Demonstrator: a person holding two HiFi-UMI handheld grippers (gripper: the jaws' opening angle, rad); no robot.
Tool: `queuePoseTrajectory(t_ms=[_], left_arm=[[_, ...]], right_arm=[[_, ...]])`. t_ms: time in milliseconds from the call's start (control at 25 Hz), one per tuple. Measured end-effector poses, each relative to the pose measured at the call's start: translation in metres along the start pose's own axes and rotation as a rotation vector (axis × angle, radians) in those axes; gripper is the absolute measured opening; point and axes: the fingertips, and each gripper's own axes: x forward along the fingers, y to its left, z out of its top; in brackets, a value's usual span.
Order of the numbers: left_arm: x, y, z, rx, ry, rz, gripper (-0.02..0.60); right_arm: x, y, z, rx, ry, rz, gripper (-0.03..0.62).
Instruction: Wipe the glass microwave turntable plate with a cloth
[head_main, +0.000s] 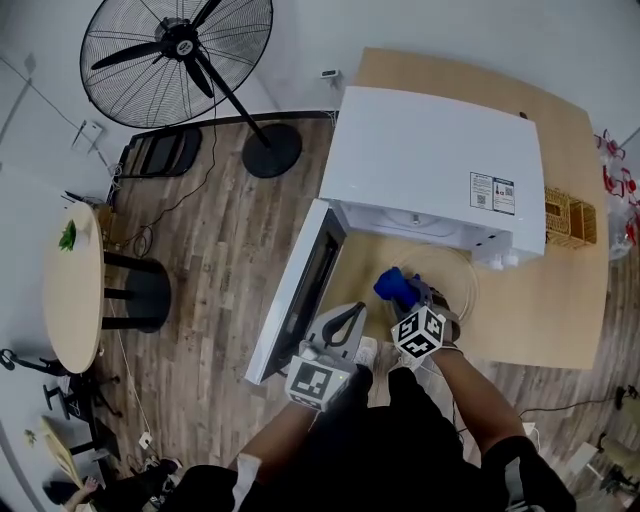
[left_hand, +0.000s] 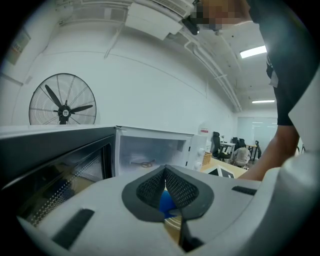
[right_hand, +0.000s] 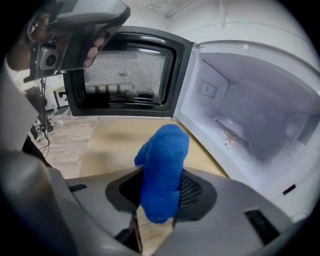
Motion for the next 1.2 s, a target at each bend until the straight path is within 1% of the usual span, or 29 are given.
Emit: queuePoseTrajectory(t_ms=[80, 240, 400, 440, 600, 760, 1000, 1200], left_arm=[[0.002, 0.001, -0.001, 0.014, 0.003, -0.003, 0.006], [0.005, -0.001, 0.0, 0.012, 0.008, -0.012, 0.006], [0.01, -0.008, 0.003, -0.024, 0.013, -0.022, 0.006], [0.012, -0.009, 0.003, -0.022, 0.012, -0.025, 0.006], [0.017, -0.009, 0.004, 0.02, 0.009, -0.042, 0.006], [0.023, -0.014, 0.005, 0.011, 0.008, -0.053, 0.006], [0.032, -0.02, 0.005, 0.018, 0.008, -0.077, 0.006], [0.037, -0.025, 0.004, 0.018, 0.005, -0.087, 0.006]], right_arm=[[0.002, -0.004, 0.0, -0.009, -0.002, -0.017, 0.135], [0.006, -0.016, 0.003, -0.007, 0.002, -0.065, 0.135], [0.01, -0.035, 0.002, 0.026, 0.001, -0.096, 0.135], [0.011, -0.04, 0.001, 0.039, 0.002, -0.104, 0.135], [0.01, -0.063, -0.007, 0.108, 0.017, -0.15, 0.135], [0.004, -0.085, -0.021, 0.181, 0.028, -0.212, 0.135], [-0.009, -0.11, -0.046, 0.337, 0.054, -0.319, 0.135], [-0.028, -0.123, -0.072, 0.394, 0.087, -0.401, 0.135]])
